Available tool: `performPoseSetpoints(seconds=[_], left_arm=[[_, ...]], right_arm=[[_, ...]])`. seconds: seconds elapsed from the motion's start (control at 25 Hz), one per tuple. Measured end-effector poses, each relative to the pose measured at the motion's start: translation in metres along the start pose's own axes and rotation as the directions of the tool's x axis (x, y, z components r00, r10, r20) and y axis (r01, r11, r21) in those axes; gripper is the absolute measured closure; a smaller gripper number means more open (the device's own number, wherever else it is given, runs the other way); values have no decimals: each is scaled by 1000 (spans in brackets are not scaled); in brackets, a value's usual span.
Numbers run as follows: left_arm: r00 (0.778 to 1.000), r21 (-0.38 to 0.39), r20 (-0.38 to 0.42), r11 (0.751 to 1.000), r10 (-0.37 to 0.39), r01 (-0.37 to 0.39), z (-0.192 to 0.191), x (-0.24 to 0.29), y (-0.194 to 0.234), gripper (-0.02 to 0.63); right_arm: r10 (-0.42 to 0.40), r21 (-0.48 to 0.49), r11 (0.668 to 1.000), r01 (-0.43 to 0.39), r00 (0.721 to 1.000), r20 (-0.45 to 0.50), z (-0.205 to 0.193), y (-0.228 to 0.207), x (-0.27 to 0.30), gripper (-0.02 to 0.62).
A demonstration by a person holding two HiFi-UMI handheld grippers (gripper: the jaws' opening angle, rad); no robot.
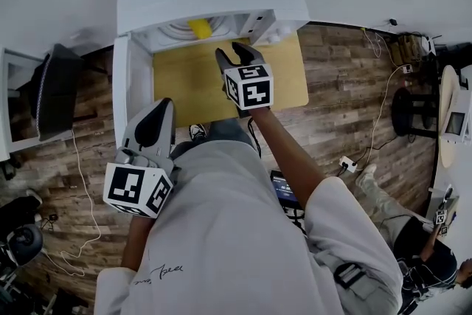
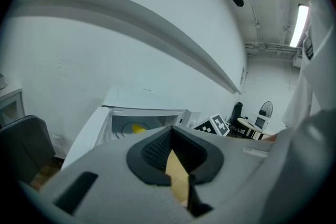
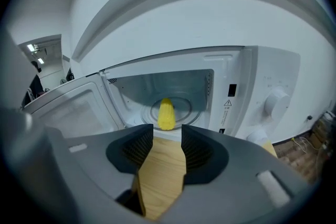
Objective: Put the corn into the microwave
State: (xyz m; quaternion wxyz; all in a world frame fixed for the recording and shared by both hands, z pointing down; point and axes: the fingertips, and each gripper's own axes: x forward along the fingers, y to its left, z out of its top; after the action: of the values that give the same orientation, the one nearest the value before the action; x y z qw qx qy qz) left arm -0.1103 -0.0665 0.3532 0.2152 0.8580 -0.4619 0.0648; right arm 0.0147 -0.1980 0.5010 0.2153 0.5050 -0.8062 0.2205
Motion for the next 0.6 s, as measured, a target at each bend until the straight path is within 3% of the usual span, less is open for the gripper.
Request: performPoseSetpoints(seconds=[0.6], left_arm=[[1000, -16, 0, 1000, 18, -18, -6, -7, 8, 614]], right_arm=[[21, 104, 994, -25, 999, 38, 2, 10, -50, 471]])
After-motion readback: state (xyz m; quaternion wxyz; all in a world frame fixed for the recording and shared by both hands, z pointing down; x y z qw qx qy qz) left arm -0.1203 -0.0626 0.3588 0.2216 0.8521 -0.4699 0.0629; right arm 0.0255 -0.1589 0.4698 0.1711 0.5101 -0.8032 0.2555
